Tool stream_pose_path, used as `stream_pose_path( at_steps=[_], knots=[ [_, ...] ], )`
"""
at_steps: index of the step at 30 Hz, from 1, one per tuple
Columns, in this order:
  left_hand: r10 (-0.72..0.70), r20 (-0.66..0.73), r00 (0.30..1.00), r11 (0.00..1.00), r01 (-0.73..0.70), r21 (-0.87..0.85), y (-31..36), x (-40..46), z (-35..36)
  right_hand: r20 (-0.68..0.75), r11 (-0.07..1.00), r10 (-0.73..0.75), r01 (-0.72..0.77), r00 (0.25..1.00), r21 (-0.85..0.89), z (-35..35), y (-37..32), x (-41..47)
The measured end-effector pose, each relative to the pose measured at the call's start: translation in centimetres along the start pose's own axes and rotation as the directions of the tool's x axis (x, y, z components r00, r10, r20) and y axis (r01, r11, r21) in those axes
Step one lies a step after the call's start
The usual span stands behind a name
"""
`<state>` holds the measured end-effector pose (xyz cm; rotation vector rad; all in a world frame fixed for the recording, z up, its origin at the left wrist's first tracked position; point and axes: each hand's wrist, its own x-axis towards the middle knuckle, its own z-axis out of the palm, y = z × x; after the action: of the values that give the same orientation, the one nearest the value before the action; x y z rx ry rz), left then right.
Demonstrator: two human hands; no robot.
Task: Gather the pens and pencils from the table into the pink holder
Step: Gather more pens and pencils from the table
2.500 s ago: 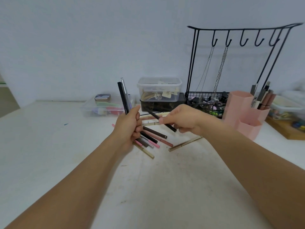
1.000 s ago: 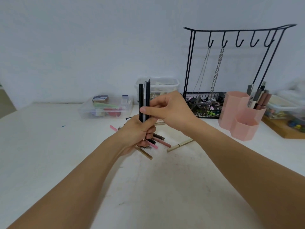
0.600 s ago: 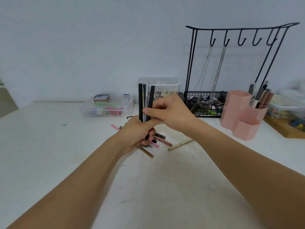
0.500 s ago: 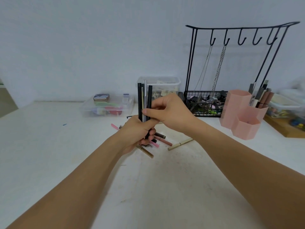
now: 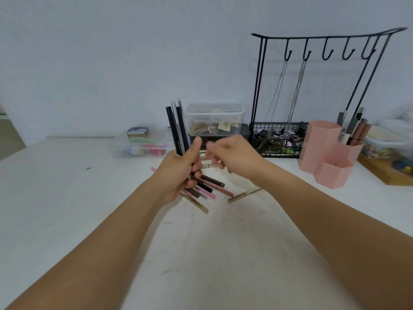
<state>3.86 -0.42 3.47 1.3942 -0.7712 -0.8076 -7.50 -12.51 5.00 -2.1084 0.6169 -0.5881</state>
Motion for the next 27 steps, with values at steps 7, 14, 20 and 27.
stream_pose_path(
  at_steps=[7,14,20,27],
  knots=[
    [-0.073,-0.27,0.96,0.997,0.076,0.003,0.1,0.6,-0.5,0.109,0.902,0.161,-0.101,0.981,-0.421,0.8,1.5,0.0],
    [-0.216,-0.276,0.937,0.976,0.198,-0.091,-0.3,1.2,-1.4,0.137,0.888,0.292,-0.215,0.947,-0.406,0.4,1.3,0.0],
    [-0.258,-0.174,0.95,0.948,0.215,-0.233,-0.6,1.2,-1.1,0.2,0.957,0.263,-0.281,0.944,0.068,-1.4,-0.1,-0.4],
    [-0.195,-0.038,0.98,0.906,0.165,-0.389,-0.3,0.6,0.1,0.2,0.915,0.057,-0.131,0.978,0.382,0.1,-1.2,-0.8]
  ],
)
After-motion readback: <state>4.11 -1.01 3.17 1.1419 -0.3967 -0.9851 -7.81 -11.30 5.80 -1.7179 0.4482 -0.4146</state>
